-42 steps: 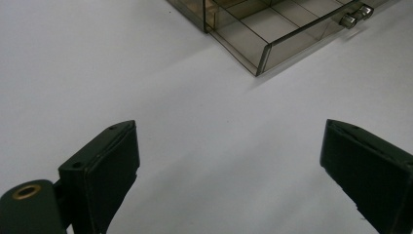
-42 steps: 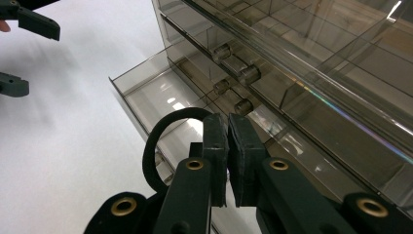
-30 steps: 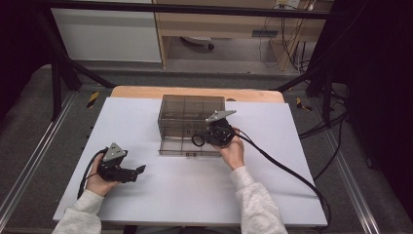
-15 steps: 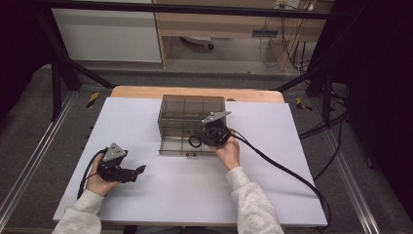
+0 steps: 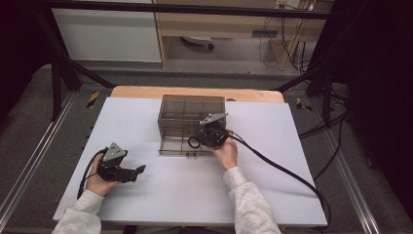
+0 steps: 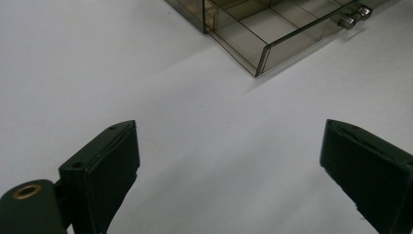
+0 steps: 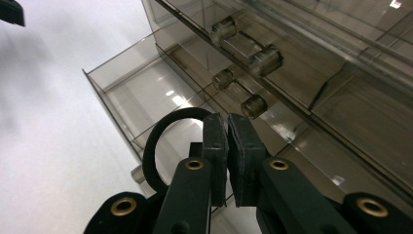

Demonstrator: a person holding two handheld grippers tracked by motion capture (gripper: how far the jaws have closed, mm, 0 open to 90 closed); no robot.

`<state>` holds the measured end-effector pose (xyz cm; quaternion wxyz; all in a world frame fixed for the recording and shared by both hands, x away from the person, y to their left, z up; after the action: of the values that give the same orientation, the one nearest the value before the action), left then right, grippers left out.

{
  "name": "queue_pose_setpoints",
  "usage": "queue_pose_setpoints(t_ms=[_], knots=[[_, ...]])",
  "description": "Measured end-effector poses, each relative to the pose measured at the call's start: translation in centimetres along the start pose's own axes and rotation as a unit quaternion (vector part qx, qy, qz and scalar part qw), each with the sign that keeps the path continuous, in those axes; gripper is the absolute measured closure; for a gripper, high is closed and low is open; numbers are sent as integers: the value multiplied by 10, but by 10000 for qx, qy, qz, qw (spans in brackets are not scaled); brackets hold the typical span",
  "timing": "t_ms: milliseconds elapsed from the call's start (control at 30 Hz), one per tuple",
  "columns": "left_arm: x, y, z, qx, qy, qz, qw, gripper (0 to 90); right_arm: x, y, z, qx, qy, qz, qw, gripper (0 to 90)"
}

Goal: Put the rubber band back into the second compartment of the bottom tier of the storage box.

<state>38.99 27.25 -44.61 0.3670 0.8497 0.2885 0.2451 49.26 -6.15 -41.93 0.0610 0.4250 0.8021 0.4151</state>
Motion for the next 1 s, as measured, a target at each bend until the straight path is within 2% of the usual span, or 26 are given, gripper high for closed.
queue_pose_setpoints(t_ms=[333, 700, 1000], knots=[[0, 0, 0, 2, -1, 3, 10000, 75, -3, -3, 8, 97, -100, 44, 9999, 864], [0, 0, 0, 5, -1, 3, 10000, 75, -5, -6, 15, 123, -90, 145, 9998, 864], [0, 0, 0, 0, -1, -1, 10000, 75, -7, -10, 21, 208, -141, 123, 9996, 864]])
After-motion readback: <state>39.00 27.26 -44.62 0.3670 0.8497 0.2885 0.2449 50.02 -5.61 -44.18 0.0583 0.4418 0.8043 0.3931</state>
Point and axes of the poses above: each handheld gripper's, and its own axes: z roughly forward along the jaws, y roughly out of its top, x roughly to its left, the point moved 1 cm from there along z, roughly forward along the jaws, and after that the axes turned 14 degrees about z, right-handed, at the moved point
